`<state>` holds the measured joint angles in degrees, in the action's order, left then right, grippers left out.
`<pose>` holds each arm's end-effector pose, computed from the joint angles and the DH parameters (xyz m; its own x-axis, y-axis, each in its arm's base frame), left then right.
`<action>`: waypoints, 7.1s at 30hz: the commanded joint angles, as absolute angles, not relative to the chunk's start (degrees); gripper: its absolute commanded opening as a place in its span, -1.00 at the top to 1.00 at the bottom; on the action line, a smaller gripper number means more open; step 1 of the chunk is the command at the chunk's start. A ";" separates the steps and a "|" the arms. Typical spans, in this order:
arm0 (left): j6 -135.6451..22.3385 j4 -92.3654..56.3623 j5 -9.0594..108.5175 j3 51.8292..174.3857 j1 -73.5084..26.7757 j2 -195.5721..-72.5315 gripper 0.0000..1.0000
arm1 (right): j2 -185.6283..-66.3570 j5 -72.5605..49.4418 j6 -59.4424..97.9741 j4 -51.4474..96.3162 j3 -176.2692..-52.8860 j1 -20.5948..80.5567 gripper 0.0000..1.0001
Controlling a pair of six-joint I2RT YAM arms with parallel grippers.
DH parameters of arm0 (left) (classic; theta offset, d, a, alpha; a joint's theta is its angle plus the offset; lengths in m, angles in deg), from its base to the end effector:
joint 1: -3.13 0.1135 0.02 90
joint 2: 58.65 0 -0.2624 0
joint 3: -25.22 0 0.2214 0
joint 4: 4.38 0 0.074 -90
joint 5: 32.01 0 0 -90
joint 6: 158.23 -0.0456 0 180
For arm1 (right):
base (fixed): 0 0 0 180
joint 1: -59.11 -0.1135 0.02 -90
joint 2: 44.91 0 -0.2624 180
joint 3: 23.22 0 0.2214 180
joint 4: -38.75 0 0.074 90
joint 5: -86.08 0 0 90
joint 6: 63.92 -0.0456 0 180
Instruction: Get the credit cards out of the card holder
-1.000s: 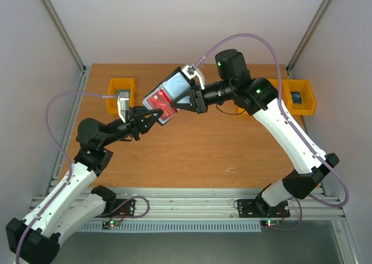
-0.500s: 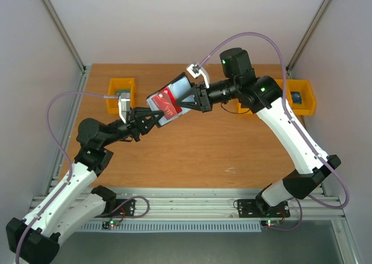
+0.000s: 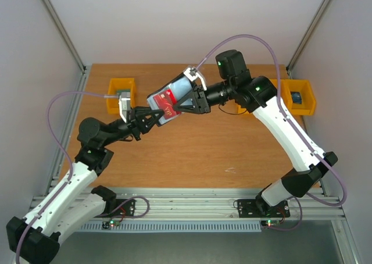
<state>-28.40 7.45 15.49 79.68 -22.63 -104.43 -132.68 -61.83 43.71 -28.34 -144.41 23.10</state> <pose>0.1277 -0.0958 0.3727 -0.3279 -0.3661 -0.8709 0.8858 0.2012 -0.4181 0.2008 0.1937 0.4432 -0.1601 -0.3152 -0.9354 -0.9771 -0.0842 0.1956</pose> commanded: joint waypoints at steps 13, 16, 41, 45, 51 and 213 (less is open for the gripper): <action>-30.34 8.10 18.77 76.47 -22.51 -104.10 0.99 | -126.86 -60.53 47.98 -33.49 -139.26 31.27 0.98; -31.88 7.42 18.02 74.32 -21.94 -104.08 0.99 | -125.37 -59.16 49.61 -38.05 -139.00 35.82 0.98; -41.13 -10.14 26.07 73.52 -17.78 -143.60 1.00 | -122.84 -51.06 56.41 -54.79 -138.74 39.73 0.98; -39.81 -16.19 37.30 75.18 -17.78 -146.06 0.45 | -122.70 -50.89 56.63 -55.41 -138.83 39.69 0.98; -37.02 -19.63 53.33 71.68 -16.66 -140.91 -0.30 | -122.75 -50.62 57.13 -57.43 -140.45 39.68 0.98; -14.35 -21.10 48.44 78.53 -2.21 -99.25 -0.99 | -126.87 -15.47 125.82 -9.09 -118.02 60.55 0.98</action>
<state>-10.19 -23.22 47.01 81.76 -4.16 -100.38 -125.33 -3.62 126.44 -1.85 -119.91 51.45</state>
